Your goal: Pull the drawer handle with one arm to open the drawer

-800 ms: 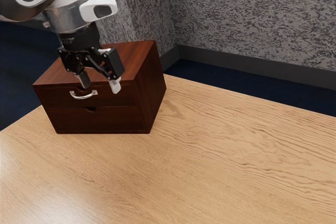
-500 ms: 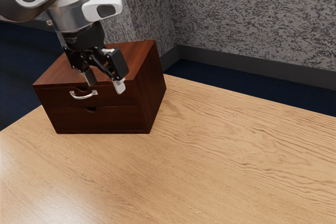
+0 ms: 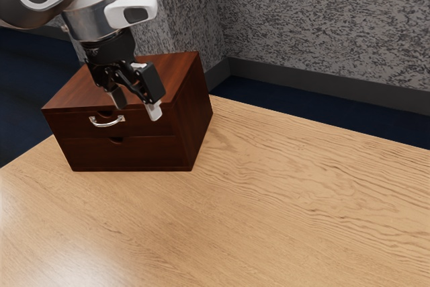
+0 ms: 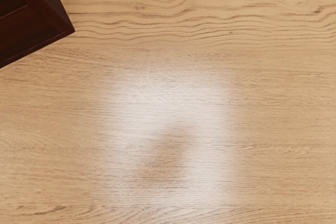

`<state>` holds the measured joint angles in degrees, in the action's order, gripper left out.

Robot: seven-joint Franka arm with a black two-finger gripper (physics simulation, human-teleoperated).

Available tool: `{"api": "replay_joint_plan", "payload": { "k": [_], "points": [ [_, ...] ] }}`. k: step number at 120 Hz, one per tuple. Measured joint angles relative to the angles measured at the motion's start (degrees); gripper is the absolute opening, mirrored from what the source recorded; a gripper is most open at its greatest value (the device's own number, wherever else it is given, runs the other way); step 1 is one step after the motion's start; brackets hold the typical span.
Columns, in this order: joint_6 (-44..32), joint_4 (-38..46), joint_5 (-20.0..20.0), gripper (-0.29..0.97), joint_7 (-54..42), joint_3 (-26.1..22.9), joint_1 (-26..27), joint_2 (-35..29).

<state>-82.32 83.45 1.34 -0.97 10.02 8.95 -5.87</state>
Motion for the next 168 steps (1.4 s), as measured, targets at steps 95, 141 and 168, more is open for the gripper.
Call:
{"api": "replay_joint_plan", "payload": {
  "k": [95,141,168],
  "points": [
    [1.62,-0.03,-1.45,0.65,5.14,0.08,0.18,0.03],
    [6.26,-1.46,-1.98,0.65,43.04,-1.14,0.42,0.33],
    [3.98,-0.35,0.71,0.64,66.41,2.46,-1.9,2.35]
  ]
}}
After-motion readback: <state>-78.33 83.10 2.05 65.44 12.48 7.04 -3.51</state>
